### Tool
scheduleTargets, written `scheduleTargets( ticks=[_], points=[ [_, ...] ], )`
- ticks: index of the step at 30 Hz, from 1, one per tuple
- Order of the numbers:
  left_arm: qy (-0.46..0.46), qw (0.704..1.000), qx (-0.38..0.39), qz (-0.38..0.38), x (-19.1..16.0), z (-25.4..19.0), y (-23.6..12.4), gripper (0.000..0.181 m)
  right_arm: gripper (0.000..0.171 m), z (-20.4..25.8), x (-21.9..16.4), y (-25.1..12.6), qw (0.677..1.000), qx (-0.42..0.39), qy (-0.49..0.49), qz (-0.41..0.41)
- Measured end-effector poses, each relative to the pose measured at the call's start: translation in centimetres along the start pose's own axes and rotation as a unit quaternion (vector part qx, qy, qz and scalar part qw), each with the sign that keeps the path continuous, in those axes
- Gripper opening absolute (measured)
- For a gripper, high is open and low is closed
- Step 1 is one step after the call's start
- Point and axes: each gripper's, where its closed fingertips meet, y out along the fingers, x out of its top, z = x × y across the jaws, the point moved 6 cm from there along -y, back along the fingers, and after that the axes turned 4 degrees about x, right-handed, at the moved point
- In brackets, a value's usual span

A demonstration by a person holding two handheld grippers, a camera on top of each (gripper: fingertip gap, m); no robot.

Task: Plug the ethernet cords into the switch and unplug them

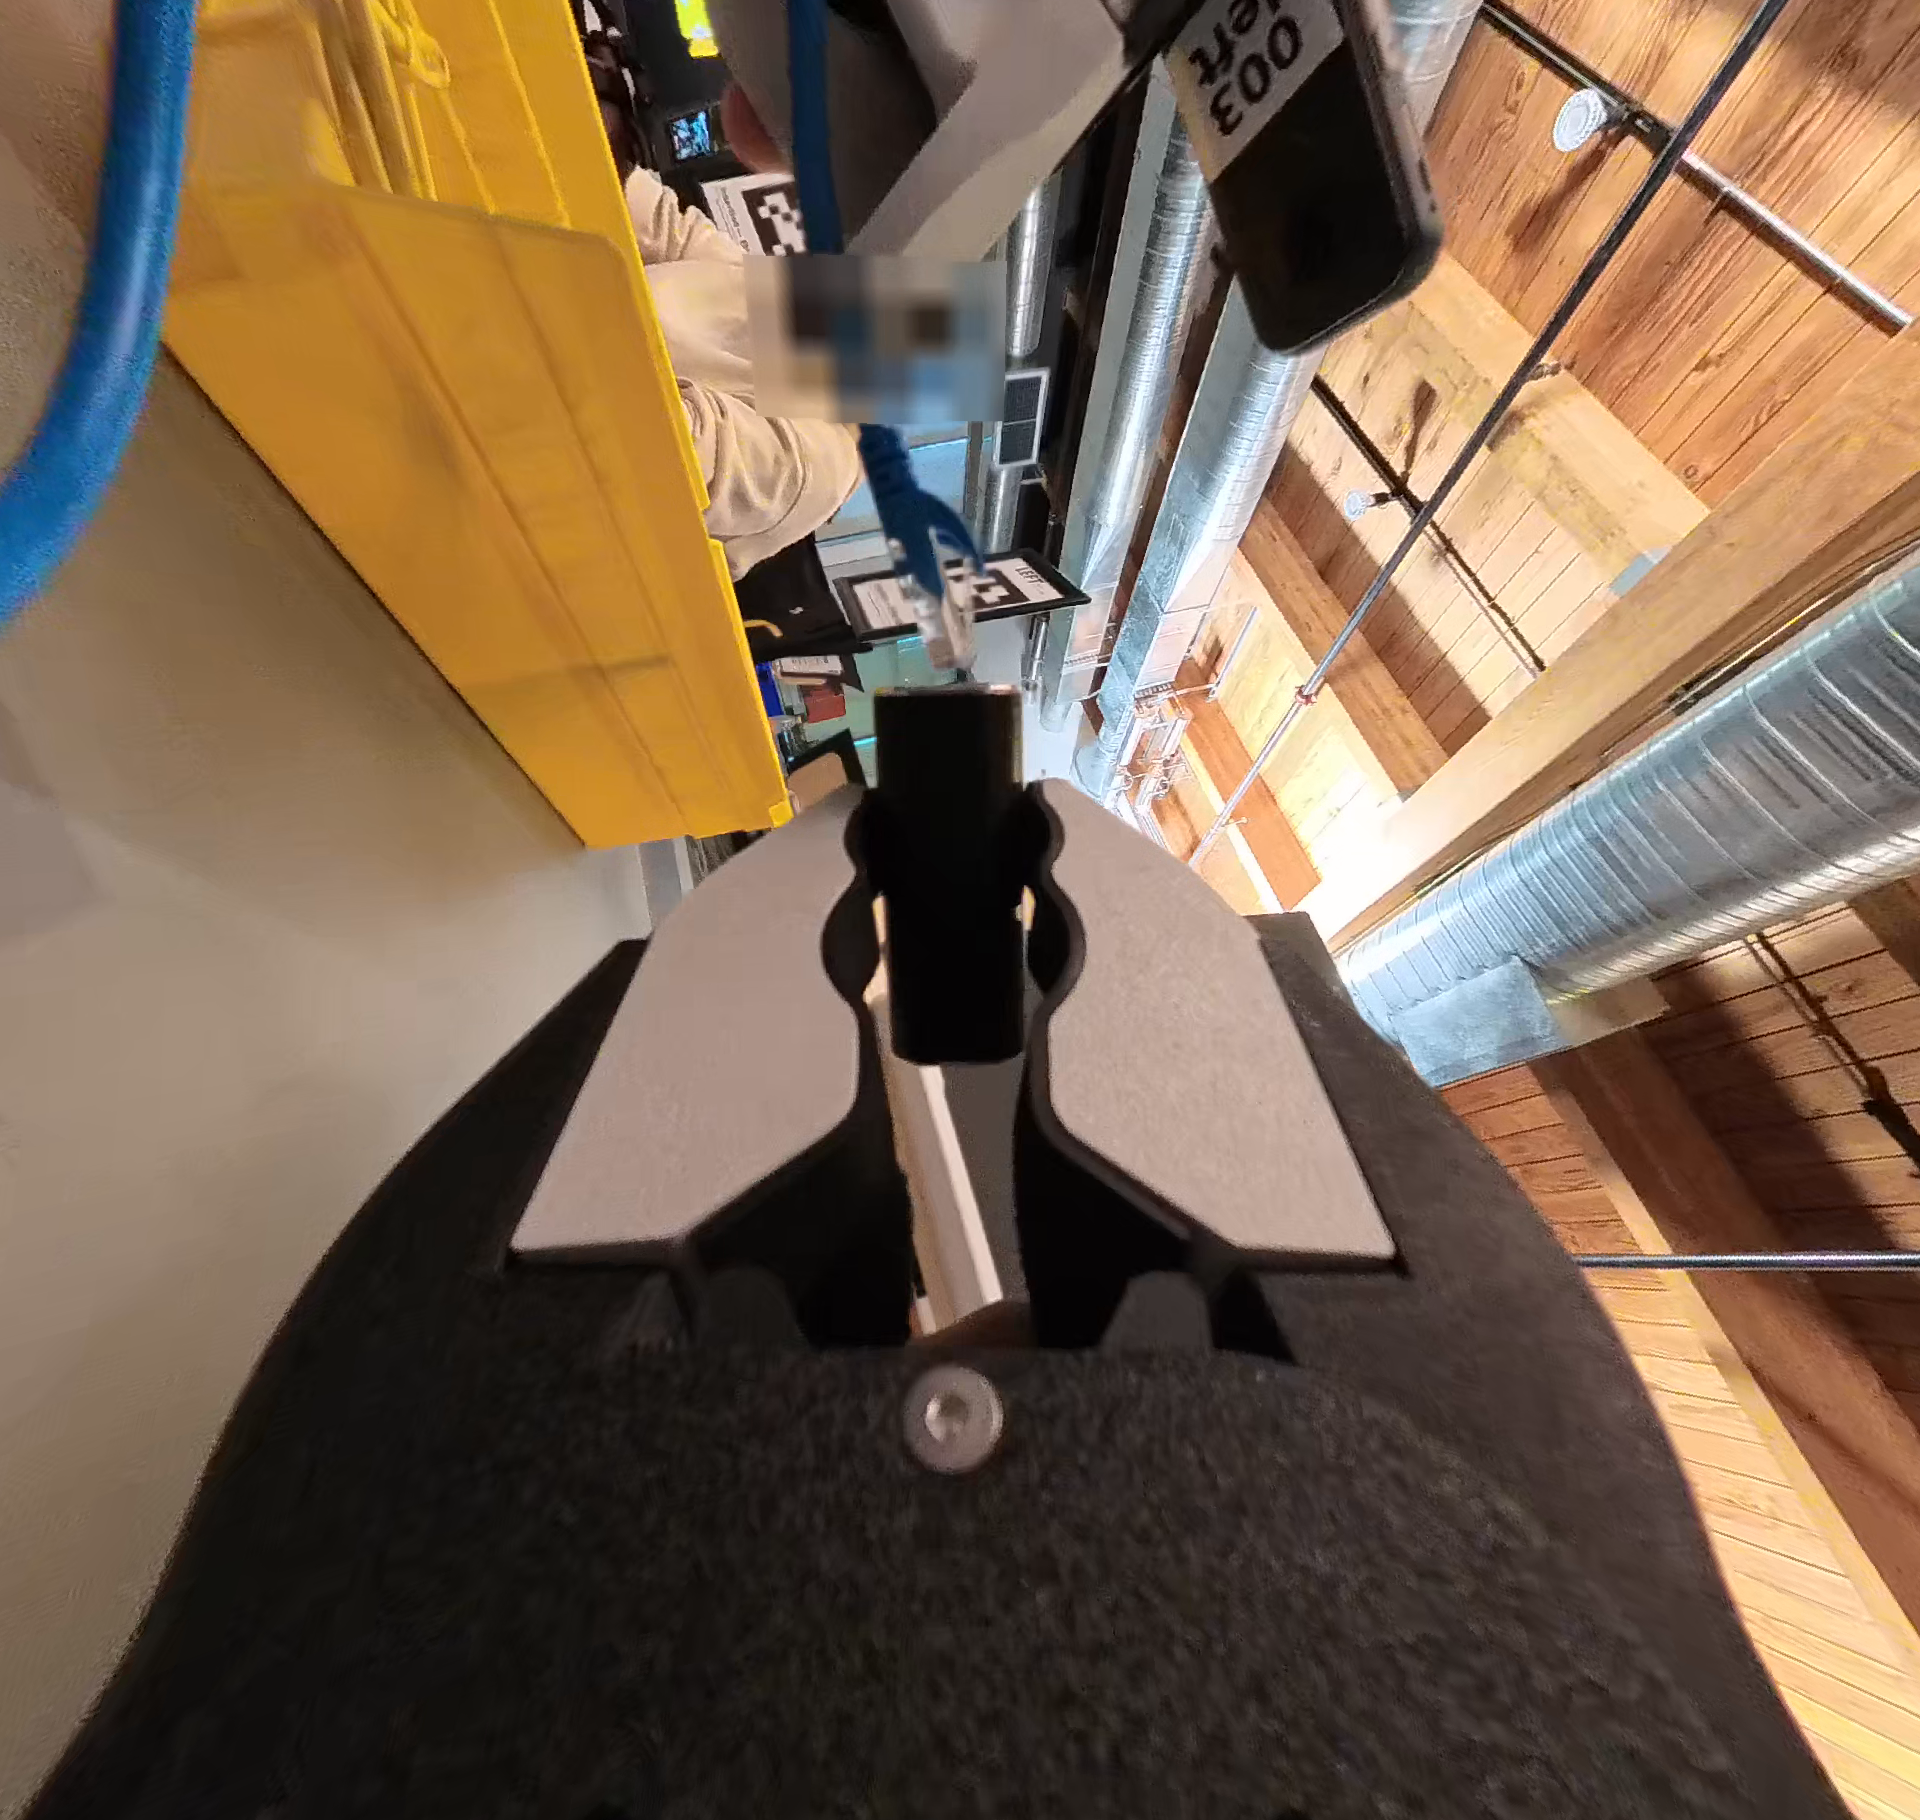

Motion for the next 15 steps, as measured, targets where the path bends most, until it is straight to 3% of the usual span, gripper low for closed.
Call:
scheduleTargets(
  ticks=[15],
  points=[
    [-0.007,0.999,-0.002,0.032,0.0,0.61,1.03,0.005,0.024,0.9,-0.25,0.27,1.0,0.027,-0.01,0.009]
  ],
)
